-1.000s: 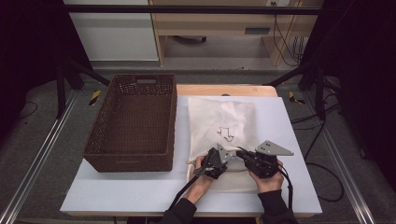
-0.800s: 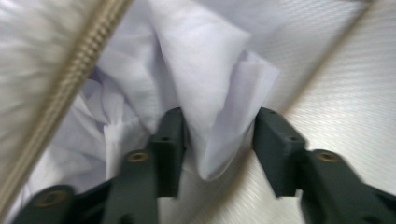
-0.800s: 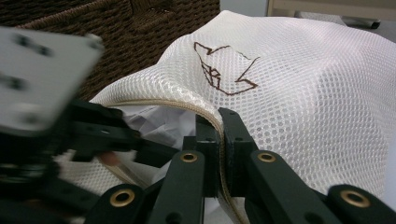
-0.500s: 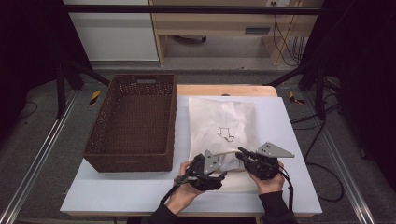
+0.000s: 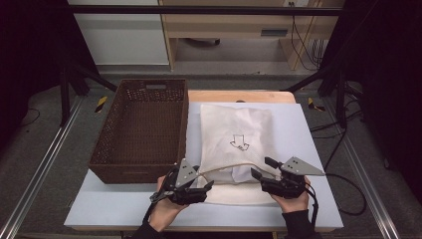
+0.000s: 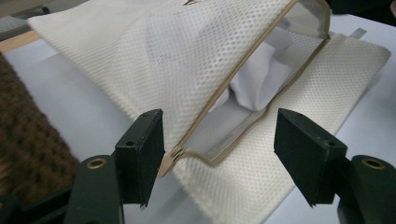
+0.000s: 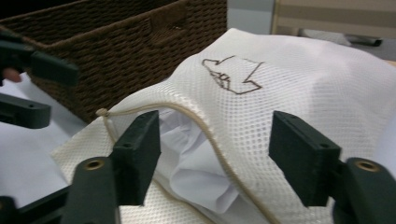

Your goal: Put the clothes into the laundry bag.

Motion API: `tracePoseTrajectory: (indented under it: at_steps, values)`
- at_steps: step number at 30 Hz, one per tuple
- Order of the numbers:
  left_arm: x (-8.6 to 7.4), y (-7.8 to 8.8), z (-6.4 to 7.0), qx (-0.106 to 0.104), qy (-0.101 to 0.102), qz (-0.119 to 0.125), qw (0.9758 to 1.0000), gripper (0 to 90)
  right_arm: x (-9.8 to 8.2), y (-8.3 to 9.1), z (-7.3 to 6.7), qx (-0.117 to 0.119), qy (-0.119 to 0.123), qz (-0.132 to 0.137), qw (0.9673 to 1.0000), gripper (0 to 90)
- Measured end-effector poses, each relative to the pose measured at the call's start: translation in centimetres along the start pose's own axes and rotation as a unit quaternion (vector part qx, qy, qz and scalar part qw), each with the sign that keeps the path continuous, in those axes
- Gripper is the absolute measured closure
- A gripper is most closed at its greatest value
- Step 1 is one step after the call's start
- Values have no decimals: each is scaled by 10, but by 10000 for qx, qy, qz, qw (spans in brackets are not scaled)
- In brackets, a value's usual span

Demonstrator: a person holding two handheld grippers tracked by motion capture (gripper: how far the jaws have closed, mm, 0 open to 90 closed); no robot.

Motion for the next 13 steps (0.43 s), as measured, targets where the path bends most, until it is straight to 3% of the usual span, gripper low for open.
tracePoseTrajectory:
  at_steps: [7, 13]
  values:
    - [-15, 15, -4, 66, -81, 255, 9996, 320, 1, 10, 12, -337, -125, 152, 9992, 236]
    - [-19, 14, -6, 61, -69, 302, 9995, 314, -4, 16, 24, -451, -239, 155, 9986, 231]
Point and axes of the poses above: each handheld gripper's, and its own axes: y roughly backward along the jaws, x roughly out of its top, z roughly to its right, the point moved 6 cm from there along -y, roughly forward along the jaws, and after that the axes turned 7 degrees about -z, right-handed, at the moved point
